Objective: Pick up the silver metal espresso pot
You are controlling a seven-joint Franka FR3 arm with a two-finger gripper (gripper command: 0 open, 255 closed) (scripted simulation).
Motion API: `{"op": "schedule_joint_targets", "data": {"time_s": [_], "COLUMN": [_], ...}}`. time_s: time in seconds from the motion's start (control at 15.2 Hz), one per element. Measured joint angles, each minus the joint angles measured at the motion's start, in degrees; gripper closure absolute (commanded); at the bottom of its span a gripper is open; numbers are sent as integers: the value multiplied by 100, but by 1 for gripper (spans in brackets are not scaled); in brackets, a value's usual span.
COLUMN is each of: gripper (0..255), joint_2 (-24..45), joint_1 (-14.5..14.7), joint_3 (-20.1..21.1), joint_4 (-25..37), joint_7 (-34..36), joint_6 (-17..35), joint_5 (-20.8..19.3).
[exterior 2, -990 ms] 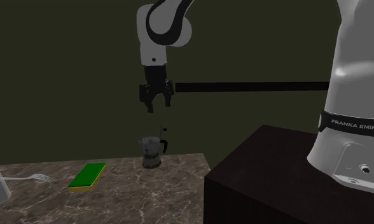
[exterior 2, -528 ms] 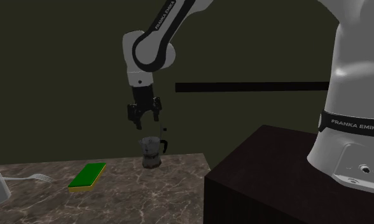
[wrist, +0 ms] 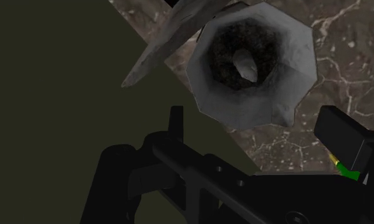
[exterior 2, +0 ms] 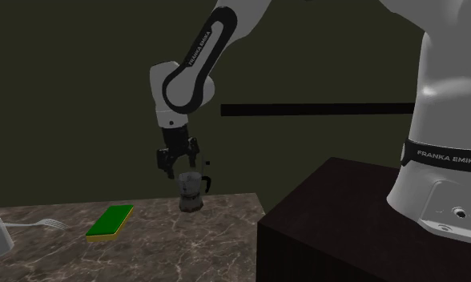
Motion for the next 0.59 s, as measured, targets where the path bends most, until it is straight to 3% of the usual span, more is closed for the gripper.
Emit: {"op": "schedule_joint_targets", "data": {"time_s": [0.13,0.2,0.59], "gripper": [0,255,255], "joint_2": [94,121,143], "joint_1": [5,11,16], "joint_3": [-26,-31,-36], "joint_4": [19,37,62], "joint_7": [13,18,22], "joint_6": [77,84,96], "joint_5": [-26,-29,-35]}}
